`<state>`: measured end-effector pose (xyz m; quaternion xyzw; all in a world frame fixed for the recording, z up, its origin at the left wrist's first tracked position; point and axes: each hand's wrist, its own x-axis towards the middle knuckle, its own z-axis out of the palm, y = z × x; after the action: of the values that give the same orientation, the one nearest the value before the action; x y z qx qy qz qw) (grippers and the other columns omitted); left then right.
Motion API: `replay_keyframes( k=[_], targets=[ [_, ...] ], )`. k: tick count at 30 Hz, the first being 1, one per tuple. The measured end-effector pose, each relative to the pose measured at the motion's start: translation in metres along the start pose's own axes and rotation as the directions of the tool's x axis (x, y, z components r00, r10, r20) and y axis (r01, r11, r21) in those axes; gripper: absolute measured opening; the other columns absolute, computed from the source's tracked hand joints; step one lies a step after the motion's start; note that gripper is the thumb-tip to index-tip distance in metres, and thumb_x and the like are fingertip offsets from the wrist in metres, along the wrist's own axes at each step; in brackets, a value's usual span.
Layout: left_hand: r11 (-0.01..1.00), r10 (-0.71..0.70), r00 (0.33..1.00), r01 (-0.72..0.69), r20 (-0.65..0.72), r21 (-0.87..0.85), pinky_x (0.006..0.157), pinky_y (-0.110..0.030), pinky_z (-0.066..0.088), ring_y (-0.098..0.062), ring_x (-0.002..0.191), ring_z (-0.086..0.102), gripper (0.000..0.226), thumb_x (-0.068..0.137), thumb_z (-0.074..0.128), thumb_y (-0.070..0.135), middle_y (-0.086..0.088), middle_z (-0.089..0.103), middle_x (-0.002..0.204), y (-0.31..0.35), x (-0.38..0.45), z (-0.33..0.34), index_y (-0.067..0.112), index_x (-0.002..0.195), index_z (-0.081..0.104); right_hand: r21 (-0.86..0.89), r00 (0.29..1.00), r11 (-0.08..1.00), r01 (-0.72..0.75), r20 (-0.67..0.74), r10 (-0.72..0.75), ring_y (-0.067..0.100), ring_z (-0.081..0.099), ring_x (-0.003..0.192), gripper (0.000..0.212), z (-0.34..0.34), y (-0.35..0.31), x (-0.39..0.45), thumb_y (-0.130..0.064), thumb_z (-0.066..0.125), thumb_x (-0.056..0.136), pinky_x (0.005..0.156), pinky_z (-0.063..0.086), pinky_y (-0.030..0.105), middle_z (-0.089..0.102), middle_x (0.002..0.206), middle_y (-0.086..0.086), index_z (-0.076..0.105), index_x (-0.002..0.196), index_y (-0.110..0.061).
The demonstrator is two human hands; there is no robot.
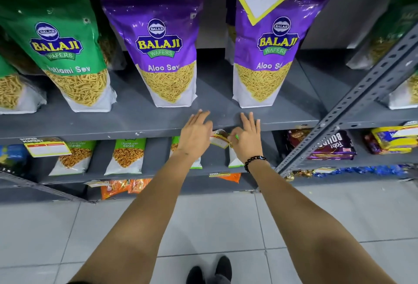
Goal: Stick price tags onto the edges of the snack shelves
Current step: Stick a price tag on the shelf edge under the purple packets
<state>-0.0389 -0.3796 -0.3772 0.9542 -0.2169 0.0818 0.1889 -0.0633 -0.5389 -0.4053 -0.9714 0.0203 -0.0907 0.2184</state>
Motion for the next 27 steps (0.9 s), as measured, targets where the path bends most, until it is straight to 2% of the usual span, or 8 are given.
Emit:
replay_keyframes(
  k=[2,5,11,14,16,17,23,27],
  targets=[
    [0.998,-0.064,0.998,0.065,0.012,-0.021,0.111,-0.049,0.031,-0.039,0.131,0.040,0.012,0.082,0.056,-0.008,-0.023,0.051,0.134,-0.002,-0.011,0.007,-0.002,0.074,0.062,-0.013,0.997,0.998,0.064,0.051,-0.063,0.040,0.014,0.139,0.012,-0.008,0.006,0.003,-0.005,0.056,0.086,0.116,0.004,0.051,0.034,0.145,0.023,0.066,0.082,0.000],
    [0.994,-0.107,0.994,0.107,0.009,-0.005,0.112,-0.050,0.027,-0.040,0.132,0.037,0.010,0.081,0.059,-0.006,-0.024,0.049,0.135,0.000,-0.020,0.020,-0.001,0.073,0.063,-0.038,0.990,0.994,0.107,0.092,-0.103,0.036,0.024,0.137,0.012,-0.013,0.013,0.006,-0.005,0.057,0.084,0.115,0.012,0.044,0.037,0.143,0.022,0.067,0.078,-0.001],
    [0.984,-0.171,0.981,0.175,-0.088,0.034,0.100,-0.056,0.042,-0.045,0.112,0.056,0.012,0.067,0.070,-0.010,-0.025,0.062,0.115,0.010,-0.013,0.030,0.001,0.066,0.064,-0.030,0.995,0.994,0.102,-0.012,-0.103,0.045,0.052,0.111,0.007,-0.009,0.015,0.011,0.003,0.070,0.068,0.096,0.040,0.052,0.060,0.118,0.025,0.068,0.063,0.000],
    [0.978,-0.205,0.972,0.208,-0.115,0.012,0.080,-0.050,0.055,-0.043,0.093,0.062,0.013,0.068,0.066,-0.011,-0.021,0.064,0.110,0.012,-0.011,0.025,0.002,0.069,0.063,-0.010,0.996,0.996,0.084,-0.026,-0.084,0.042,0.052,0.109,0.005,-0.011,0.013,0.012,0.001,0.069,0.071,0.094,0.040,0.048,0.061,0.117,0.022,0.068,0.067,-0.002],
    [0.975,-0.220,0.969,0.222,-0.110,0.006,0.060,-0.042,0.055,-0.040,0.084,0.061,0.013,0.073,0.063,-0.009,-0.017,0.063,0.110,0.013,-0.010,0.019,0.004,0.074,0.063,0.018,0.998,0.998,0.054,-0.016,-0.053,0.039,0.050,0.111,0.005,-0.014,0.011,0.014,-0.004,0.067,0.075,0.095,0.038,0.045,0.060,0.120,0.019,0.069,0.071,-0.003],
    [0.974,-0.227,0.969,0.228,-0.099,0.006,0.056,-0.040,0.052,-0.039,0.082,0.060,0.012,0.076,0.060,-0.008,-0.016,0.061,0.113,0.014,-0.009,0.015,0.004,0.077,0.062,0.036,0.999,0.999,0.039,-0.013,-0.038,0.038,0.050,0.111,0.005,-0.015,0.010,0.016,-0.006,0.067,0.077,0.096,0.037,0.043,0.060,0.120,0.017,0.069,0.073,-0.004],
    [0.953,-0.295,0.956,0.294,0.007,0.070,0.062,-0.040,0.049,-0.035,0.085,0.058,0.014,0.081,0.057,0.000,-0.010,0.049,0.124,0.021,0.000,0.004,0.008,0.092,0.059,0.080,1.000,0.997,0.002,-0.016,-0.001,0.035,0.051,0.105,0.005,-0.021,0.008,0.021,-0.010,0.067,0.078,0.091,0.037,0.040,0.063,0.113,0.013,0.069,0.075,-0.006],
    [0.937,-0.340,0.940,0.339,-0.001,0.090,0.066,-0.041,0.051,-0.037,0.086,0.061,0.013,0.086,0.057,0.013,-0.011,0.046,0.128,0.021,0.004,0.007,0.008,0.098,0.056,0.087,0.999,0.996,-0.017,-0.049,0.021,0.035,0.051,0.099,0.008,-0.020,0.006,0.021,-0.012,0.068,0.075,0.085,0.037,0.040,0.063,0.102,0.013,0.064,0.080,-0.007]
  ],
)
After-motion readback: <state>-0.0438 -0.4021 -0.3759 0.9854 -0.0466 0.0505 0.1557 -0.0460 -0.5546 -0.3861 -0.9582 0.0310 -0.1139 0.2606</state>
